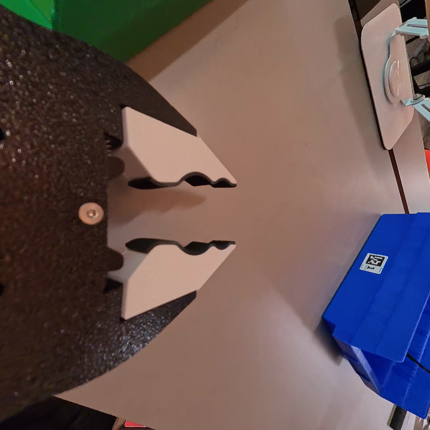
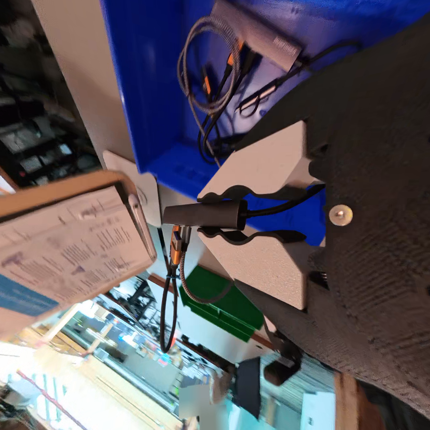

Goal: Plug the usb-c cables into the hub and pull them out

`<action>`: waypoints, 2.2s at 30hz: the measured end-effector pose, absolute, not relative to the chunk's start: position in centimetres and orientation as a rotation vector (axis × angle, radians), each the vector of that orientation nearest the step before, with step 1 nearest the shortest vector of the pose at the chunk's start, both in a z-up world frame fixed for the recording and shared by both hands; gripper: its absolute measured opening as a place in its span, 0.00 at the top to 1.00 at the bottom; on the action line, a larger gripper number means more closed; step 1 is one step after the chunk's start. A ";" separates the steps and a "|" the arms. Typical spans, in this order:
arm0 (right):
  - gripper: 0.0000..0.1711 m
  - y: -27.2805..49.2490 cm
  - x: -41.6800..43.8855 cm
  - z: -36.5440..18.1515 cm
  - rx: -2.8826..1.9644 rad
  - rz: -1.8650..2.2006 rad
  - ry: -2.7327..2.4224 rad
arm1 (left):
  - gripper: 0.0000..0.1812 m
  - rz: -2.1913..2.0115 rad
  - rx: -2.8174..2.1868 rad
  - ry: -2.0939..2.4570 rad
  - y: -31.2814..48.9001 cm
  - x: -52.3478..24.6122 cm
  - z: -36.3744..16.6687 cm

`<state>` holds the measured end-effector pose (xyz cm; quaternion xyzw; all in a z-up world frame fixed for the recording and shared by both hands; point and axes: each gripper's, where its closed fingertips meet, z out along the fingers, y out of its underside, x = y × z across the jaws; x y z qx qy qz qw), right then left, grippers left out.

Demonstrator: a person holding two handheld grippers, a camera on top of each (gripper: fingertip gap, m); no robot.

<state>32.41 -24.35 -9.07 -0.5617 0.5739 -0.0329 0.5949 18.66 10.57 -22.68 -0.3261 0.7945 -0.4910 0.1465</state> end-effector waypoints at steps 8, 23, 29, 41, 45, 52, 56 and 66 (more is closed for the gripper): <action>1.00 -32.7 31.4 -12.8 -1.502 -0.822 1.559 | 0.76 -1.431 -0.950 2.301 10.1 18.5 -22.9; 0.55 -28.2 21.7 -12.4 -1.835 -1.048 1.291 | 0.66 -1.448 -0.814 2.270 6.8 16.7 -21.2; 0.44 -31.1 16.3 -16.1 -1.671 -1.146 1.415 | 0.53 -1.431 -0.693 2.116 -0.1 17.2 -18.8; 0.38 -32.8 13.9 -12.7 -1.473 -1.165 1.412 | 0.41 -1.444 -0.890 1.972 -19.9 23.1 -17.9; 0.39 -32.0 14.0 -12.0 -1.454 -1.144 1.377 | 0.50 -1.388 -0.958 1.941 -20.6 25.4 -19.0; 0.40 -29.6 14.5 -12.1 -1.556 -1.140 1.309 | 0.87 -1.403 -0.982 2.038 -17.6 26.3 -20.1; 0.41 -27.8 14.8 -11.7 -1.571 -1.123 1.269 | 0.98 -1.330 -0.992 1.999 -10.9 27.9 -20.1; 0.43 -10.7 16.1 -10.7 -1.747 -0.868 0.963 | 0.99 -1.375 -1.092 1.916 6.0 19.4 -19.9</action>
